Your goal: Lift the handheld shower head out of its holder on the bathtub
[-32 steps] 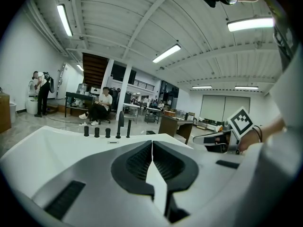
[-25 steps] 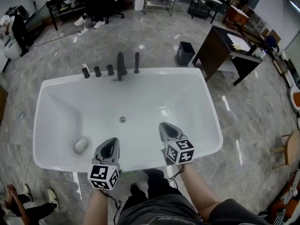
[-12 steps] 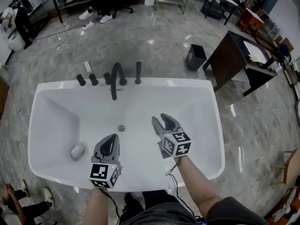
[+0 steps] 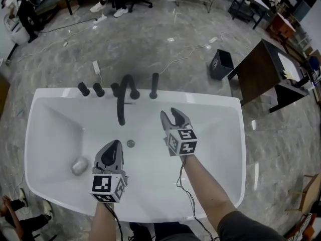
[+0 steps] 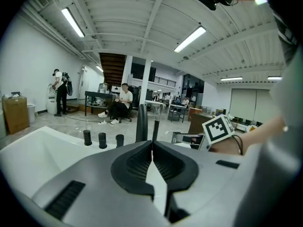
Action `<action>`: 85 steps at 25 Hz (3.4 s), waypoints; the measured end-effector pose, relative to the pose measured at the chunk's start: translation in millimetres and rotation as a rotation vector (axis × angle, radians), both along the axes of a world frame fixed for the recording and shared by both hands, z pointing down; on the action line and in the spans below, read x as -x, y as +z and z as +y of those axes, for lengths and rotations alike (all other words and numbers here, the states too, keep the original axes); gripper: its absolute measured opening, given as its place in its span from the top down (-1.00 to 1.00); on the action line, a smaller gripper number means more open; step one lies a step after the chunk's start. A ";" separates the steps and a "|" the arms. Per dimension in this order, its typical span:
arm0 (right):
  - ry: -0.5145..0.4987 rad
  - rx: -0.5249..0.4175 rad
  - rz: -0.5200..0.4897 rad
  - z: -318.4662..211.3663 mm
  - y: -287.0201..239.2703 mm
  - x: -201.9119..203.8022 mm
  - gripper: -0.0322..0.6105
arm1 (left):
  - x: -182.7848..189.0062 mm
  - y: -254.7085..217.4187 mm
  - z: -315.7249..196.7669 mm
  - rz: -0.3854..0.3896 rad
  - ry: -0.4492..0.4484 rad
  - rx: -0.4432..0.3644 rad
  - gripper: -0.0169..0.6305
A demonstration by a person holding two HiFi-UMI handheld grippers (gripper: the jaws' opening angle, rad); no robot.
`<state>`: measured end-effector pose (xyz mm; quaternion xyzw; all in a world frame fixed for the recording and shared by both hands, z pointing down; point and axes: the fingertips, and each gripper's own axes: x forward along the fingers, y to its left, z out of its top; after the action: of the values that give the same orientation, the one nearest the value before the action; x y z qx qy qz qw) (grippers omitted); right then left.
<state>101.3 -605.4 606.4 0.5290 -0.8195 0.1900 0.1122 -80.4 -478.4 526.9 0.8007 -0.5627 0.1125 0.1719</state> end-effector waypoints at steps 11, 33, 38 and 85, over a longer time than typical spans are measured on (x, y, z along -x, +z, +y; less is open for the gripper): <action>0.000 0.002 0.058 -105.6 72.9 25.6 0.33 | 36.9 59.9 -55.8 -0.014 -0.073 0.021 0.90; -0.052 -0.017 0.216 -159.9 86.4 54.7 0.48 | 59.8 93.3 -50.8 -0.018 -0.083 0.047 0.90; -0.045 -0.056 0.210 -143.2 51.1 51.2 0.48 | 57.8 69.8 -41.2 -0.018 -0.080 0.020 0.90; 0.109 -0.192 0.074 448.7 -204.5 59.0 0.49 | 43.1 -100.2 359.5 0.077 0.302 -0.080 0.90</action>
<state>42.3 -156.8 401.9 0.5879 -0.7991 0.0966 0.0807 -123.5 -118.9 426.6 0.8862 -0.4328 0.0841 0.1424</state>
